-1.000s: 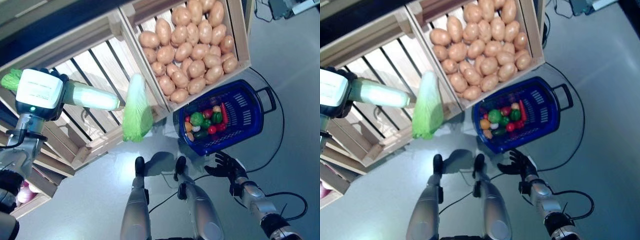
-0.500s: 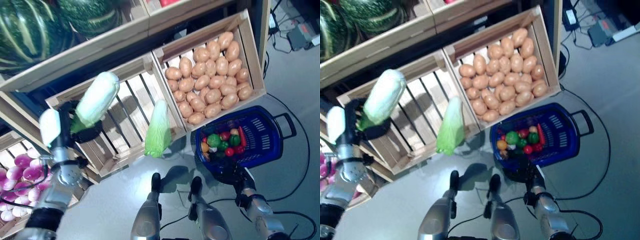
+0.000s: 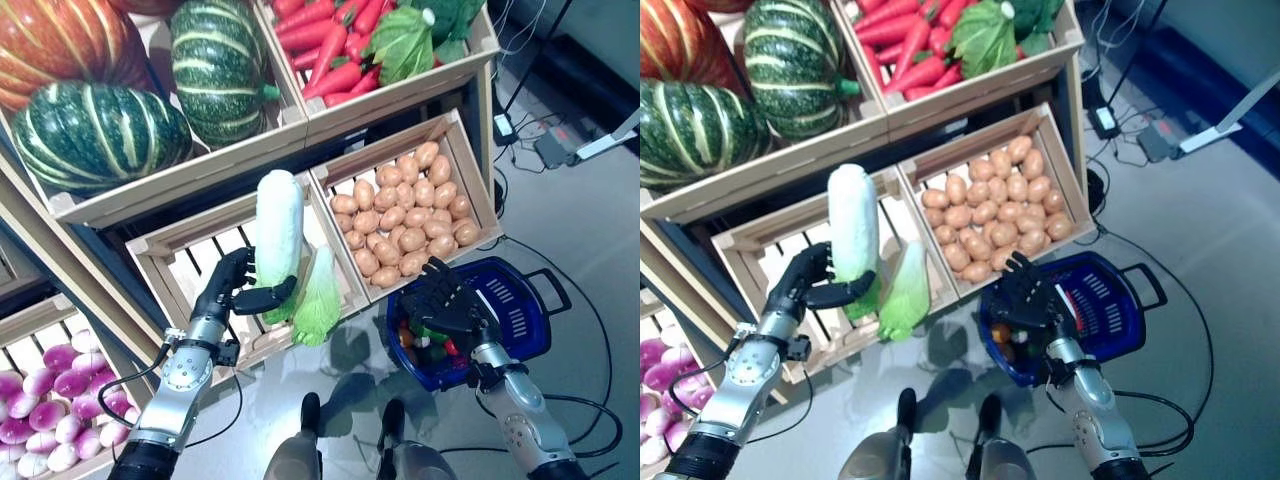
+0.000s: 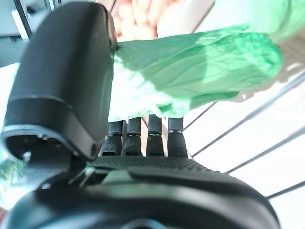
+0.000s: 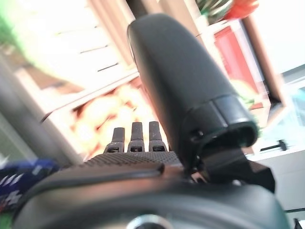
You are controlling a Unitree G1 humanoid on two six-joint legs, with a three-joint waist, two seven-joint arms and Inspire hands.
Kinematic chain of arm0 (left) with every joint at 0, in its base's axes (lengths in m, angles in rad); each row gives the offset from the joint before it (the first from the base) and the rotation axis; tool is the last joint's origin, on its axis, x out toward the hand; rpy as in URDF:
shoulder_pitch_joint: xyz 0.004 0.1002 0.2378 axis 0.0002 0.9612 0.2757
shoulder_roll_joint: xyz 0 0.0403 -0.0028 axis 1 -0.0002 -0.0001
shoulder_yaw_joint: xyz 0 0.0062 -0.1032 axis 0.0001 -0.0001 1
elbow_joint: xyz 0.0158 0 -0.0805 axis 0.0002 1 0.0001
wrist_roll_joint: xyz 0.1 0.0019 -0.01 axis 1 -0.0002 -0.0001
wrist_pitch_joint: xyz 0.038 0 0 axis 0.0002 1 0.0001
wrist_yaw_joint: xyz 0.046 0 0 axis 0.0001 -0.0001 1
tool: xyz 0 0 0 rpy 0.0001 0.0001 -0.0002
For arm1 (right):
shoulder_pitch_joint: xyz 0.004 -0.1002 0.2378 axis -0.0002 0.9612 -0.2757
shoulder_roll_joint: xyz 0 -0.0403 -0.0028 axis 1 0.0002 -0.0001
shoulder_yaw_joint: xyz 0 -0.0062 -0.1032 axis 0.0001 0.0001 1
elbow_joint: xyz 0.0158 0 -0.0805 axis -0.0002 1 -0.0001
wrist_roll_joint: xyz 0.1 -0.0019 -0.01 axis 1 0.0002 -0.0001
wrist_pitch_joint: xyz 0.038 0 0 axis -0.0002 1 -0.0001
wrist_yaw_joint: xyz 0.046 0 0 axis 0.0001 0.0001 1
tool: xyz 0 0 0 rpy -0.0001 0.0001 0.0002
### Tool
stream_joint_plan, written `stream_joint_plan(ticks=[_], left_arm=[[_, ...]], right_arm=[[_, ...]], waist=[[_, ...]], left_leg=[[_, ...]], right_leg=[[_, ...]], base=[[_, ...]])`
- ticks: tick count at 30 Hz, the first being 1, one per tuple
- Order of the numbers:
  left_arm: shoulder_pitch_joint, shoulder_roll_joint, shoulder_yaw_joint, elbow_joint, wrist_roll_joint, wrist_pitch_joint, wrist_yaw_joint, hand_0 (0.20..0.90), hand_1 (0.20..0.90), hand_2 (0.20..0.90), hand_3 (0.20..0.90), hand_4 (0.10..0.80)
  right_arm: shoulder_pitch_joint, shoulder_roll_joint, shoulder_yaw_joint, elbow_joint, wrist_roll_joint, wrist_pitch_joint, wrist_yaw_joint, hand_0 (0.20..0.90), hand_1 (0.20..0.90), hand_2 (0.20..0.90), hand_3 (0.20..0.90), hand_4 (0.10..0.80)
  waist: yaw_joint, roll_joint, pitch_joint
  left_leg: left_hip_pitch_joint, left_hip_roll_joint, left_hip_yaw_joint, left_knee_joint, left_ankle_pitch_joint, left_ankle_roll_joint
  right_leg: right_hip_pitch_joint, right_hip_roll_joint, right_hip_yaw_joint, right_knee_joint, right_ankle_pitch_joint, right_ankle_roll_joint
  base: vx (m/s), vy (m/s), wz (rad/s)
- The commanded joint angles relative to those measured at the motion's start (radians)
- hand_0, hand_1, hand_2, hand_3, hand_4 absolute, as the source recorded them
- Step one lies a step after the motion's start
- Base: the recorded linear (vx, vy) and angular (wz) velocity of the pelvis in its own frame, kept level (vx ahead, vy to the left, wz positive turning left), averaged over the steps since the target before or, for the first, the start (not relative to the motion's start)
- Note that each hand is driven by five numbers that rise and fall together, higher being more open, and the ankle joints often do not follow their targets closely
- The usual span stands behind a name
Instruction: Put vegetables into the basket
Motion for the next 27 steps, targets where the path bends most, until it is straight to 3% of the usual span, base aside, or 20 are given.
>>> stream_joint_plan(ticks=[1, 5, 12, 17, 27], left_arm=[[-0.069, 0.042, -0.021, -0.042, 0.037, -0.020, -0.018, 0.300, 0.300, 0.300, 0.300, 0.400], [-0.097, 0.053, -0.062, -0.039, 0.089, 0.012, -0.031, 0.300, 0.300, 0.300, 0.300, 0.400], [-0.154, 0.084, -0.142, -0.054, 0.185, 0.048, -0.090, 0.300, 0.300, 0.300, 0.300, 0.400], [-0.176, 0.107, -0.183, -0.068, 0.211, 0.076, -0.126, 0.300, 0.300, 0.300, 0.300, 0.400], [-0.181, 0.101, -0.226, -0.065, 0.232, 0.057, -0.165, 0.300, 0.300, 0.300, 0.300, 0.400]], right_arm=[[-0.036, -0.055, 0.044, -0.134, 0.124, 0.024, 0.097, 0.900, 0.900, 0.900, 0.900, 0.800], [-0.065, -0.073, 0.080, -0.180, 0.201, 0.113, 0.119, 0.900, 0.900, 0.900, 0.900, 0.800], [-0.138, -0.067, 0.159, -0.207, 0.326, 0.188, 0.131, 0.900, 0.900, 0.900, 0.900, 0.800], [-0.173, -0.068, 0.191, -0.211, 0.369, 0.205, 0.134, 0.900, 0.900, 0.900, 0.900, 0.800], [-0.207, -0.017, 0.223, -0.211, 0.455, 0.203, 0.133, 0.900, 0.900, 0.900, 0.900, 0.800]], waist=[[0.005, -0.039, -0.139], [0.007, -0.043, -0.155], [0.021, -0.046, -0.182], [0.025, -0.044, -0.195], [0.034, -0.040, -0.210]], left_leg=[[-0.010, 0.016, -0.020, 0.001, -0.014, -0.051], [0.005, 0.013, -0.020, 0.001, -0.028, -0.048], [0.023, 0.010, -0.021, 0.001, -0.048, -0.045], [0.030, 0.010, -0.021, 0.001, -0.054, -0.043], [0.038, 0.011, -0.026, 0.001, -0.064, -0.041]], right_leg=[[0.087, -0.084, 0.016, 0.011, -0.032, 0.065], [0.096, -0.086, 0.023, 0.001, -0.025, 0.072], [0.097, -0.092, 0.032, 0.001, -0.019, 0.084], [0.099, -0.096, 0.033, 0.001, -0.018, 0.089], [0.100, -0.103, 0.032, 0.001, -0.019, 0.096]], base=[[0.035, -0.003, -0.03], [0.031, -0.015, -0.03], [0.000, 0.000, 0.00], [0.000, 0.000, 0.00], [0.000, 0.000, 0.00]])
